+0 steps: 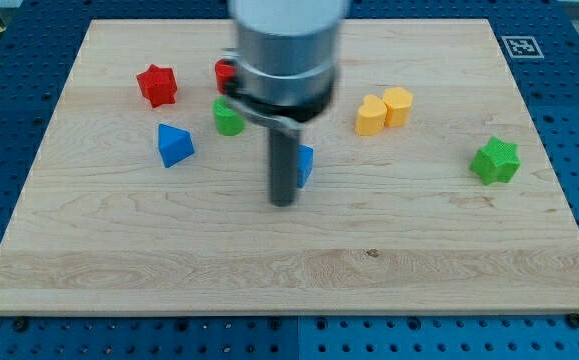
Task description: Place the yellow heart horizontally to the yellow hexagon
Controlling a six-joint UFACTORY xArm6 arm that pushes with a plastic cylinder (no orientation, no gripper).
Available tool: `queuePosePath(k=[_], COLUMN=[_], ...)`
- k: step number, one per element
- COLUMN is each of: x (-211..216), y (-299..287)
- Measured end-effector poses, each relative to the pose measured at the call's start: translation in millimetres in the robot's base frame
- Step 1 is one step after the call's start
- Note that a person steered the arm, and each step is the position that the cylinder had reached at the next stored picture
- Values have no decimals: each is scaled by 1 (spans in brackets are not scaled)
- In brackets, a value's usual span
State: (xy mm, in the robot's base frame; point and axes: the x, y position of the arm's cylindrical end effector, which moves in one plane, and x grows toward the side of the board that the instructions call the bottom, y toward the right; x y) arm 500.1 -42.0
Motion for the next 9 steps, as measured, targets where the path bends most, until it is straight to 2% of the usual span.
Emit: queuePosePath(k=[1,2,9], x=[-29,-30,-27], y=[-69,-77,198])
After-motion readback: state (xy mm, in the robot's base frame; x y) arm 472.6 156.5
